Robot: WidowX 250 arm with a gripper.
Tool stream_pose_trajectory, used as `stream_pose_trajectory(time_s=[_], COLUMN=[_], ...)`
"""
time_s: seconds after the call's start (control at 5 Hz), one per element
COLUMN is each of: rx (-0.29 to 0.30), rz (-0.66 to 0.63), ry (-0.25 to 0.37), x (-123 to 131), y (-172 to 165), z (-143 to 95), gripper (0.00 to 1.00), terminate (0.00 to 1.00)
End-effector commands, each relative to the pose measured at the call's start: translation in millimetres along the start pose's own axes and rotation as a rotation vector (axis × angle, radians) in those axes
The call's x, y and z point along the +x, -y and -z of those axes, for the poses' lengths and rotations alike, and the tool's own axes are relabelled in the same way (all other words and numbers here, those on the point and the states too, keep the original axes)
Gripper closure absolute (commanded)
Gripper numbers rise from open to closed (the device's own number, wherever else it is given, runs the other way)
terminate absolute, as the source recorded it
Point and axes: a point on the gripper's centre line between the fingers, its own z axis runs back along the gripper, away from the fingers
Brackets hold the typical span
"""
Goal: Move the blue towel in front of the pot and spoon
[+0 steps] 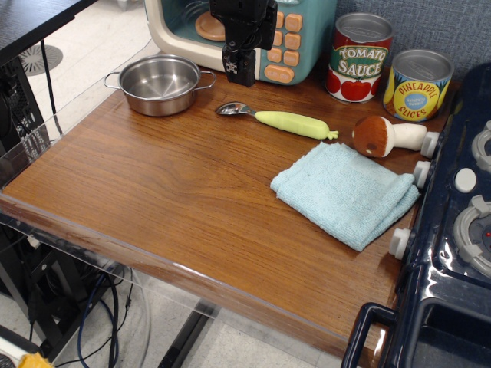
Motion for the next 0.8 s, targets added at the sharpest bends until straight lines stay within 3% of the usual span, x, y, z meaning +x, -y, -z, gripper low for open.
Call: stream_pose_trajectory(time_s=[0.0, 0.6], rx=[0.000, 0.035], rz=[0.000, 0.120], ry=[0.000, -0.077], x=[0.0, -45.4], y=[0.0, -46.7], z=[0.0, -10.3], gripper=[0.00, 0.00], terminate=[0.00, 0.00])
